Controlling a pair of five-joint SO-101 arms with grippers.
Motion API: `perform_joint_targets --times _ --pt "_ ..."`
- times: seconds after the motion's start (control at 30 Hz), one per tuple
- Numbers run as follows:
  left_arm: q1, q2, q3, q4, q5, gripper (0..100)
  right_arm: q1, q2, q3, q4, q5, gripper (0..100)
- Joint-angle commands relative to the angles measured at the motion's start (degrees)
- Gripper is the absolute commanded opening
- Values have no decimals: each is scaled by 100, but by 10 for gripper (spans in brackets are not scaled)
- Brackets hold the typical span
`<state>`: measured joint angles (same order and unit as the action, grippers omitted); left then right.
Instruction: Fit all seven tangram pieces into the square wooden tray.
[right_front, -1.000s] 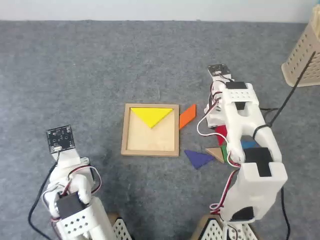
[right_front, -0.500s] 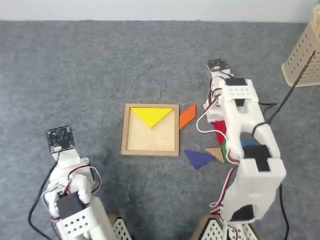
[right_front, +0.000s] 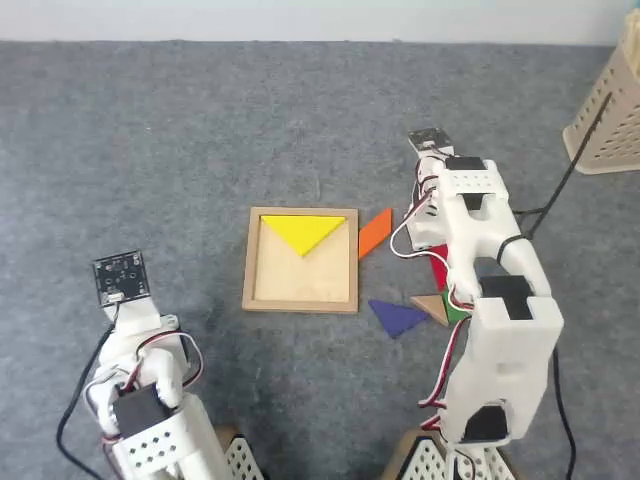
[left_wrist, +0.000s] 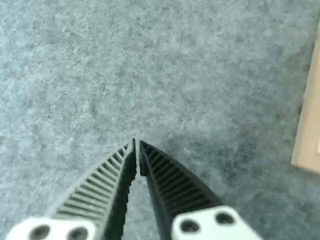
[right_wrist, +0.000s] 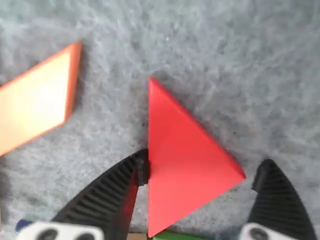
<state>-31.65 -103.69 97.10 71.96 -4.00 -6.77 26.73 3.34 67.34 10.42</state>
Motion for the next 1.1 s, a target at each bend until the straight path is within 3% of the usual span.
perform_joint_targets --times 0.0,0.33,0.8,1.07 --pt "9 -18 -48 18 53 13 -13 -31 -220 22 141 267" --pt "9 -18 -48 18 53 13 4 -163 -211 48 105 199" --pt "9 -18 -48 18 53 13 -321 -1895 1196 -418 88 198" --pt "9 -18 -48 18 53 13 -13 -1991 1152 -418 97 246"
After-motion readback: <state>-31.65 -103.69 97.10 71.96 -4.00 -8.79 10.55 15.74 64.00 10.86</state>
